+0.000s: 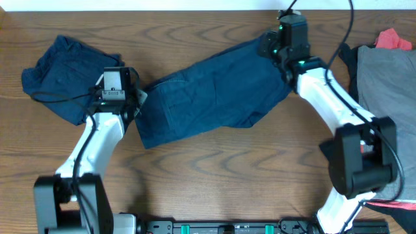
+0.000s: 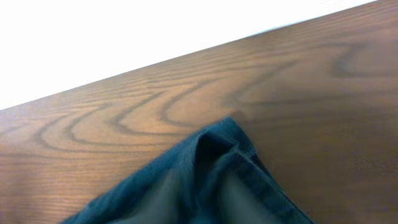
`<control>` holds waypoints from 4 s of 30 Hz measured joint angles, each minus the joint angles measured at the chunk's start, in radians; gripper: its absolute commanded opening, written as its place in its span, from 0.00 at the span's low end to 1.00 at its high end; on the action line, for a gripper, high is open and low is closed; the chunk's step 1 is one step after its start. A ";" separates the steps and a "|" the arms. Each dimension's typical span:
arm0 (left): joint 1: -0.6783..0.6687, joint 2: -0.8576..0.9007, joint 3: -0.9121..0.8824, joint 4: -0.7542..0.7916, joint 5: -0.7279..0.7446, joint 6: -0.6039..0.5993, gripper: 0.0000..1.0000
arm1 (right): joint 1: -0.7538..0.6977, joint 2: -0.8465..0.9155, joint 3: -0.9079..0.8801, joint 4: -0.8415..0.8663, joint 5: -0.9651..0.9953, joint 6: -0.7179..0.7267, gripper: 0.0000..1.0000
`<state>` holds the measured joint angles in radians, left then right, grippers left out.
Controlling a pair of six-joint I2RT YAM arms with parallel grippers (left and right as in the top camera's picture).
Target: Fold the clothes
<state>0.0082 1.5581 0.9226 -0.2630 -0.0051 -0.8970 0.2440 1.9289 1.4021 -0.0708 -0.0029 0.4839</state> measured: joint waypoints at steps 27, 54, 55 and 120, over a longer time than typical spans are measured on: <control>-0.054 0.051 0.055 -0.010 0.186 0.220 0.98 | -0.093 0.050 0.008 -0.392 -0.240 -0.216 0.69; -0.076 0.134 0.079 -0.476 0.395 0.500 0.98 | -0.142 0.123 0.014 -0.930 -0.087 -0.212 0.50; -0.061 0.098 0.079 -0.477 0.395 0.515 0.98 | -0.142 0.109 0.011 -0.933 -0.081 -0.219 0.52; -0.077 -0.081 0.436 -0.918 0.456 0.577 0.06 | 0.523 0.281 0.009 -0.229 -0.628 -0.263 0.01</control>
<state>-0.0685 1.4773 1.3590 -1.1812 0.4511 -0.3202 0.7673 2.2101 1.4109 -0.2993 -0.6308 0.2211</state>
